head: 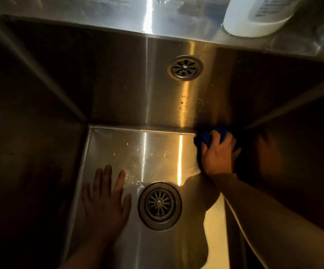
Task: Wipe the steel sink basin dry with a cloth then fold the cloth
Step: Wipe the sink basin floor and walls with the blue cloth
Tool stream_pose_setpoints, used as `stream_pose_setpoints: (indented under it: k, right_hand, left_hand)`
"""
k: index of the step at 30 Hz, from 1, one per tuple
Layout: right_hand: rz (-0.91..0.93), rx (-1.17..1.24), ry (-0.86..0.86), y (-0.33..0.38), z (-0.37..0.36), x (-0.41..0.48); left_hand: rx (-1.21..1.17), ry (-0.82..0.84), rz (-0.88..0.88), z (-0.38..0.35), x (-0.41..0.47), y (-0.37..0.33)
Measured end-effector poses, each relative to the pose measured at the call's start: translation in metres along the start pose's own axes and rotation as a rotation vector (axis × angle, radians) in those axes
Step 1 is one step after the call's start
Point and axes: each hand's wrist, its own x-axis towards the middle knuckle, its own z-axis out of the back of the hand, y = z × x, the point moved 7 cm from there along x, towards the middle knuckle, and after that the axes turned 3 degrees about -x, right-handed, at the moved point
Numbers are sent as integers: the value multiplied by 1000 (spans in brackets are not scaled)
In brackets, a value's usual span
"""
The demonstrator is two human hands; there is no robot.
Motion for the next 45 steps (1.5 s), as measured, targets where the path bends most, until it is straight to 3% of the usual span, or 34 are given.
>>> stream_pose_setpoints:
  k: [7, 12, 14, 18, 20, 22, 27, 29, 31, 34, 36, 41, 42, 45]
  right_hand:
    - [-73, 24, 58, 3, 6, -2]
    - [-333, 397, 83, 50, 38, -48]
    - [-375, 636, 121, 88, 52, -73]
    - [-389, 965, 263, 155, 71, -126]
    - [-408, 1084, 418, 175, 71, -157]
    - [-465, 1206, 617, 180, 65, -185]
    - [-289, 1110, 985, 166, 60, -241]
    - [-101, 887, 1029, 151, 57, -251]
    - [173, 560, 961, 132, 56, -248]
    - [304, 290, 550, 93, 71, -218]
    - [225, 215, 459, 63, 67, -206]
    - [134, -76, 518, 9, 37, -198]
    - [124, -102, 561, 2, 30, -199]
    - [70, -69, 650, -14, 13, -205]
  left_hand:
    - [-7, 63, 24, 10, 0, -6]
    - [-168, 77, 36, 44, 3, -18]
    - [-335, -2, 60, 64, 8, -23]
    - [-889, -55, 216, 89, 15, -30]
    - [-1194, 19, 354, 92, 9, -27]
    - [-1310, 51, 427, 99, -3, -19]
    - [-1026, 256, 346, 106, -36, -6]
    - [-817, 342, 213, 110, -45, -5]
    - [-530, 440, -41, 111, -52, -12]
    - [-67, 454, -334, 109, -72, -25]
    - [93, 426, -330, 107, -84, -35]
    - [215, 321, -302, 84, -124, -49]
    - [169, 236, -214, 85, -129, -46]
    - [13, 185, 59, 82, -142, -37]
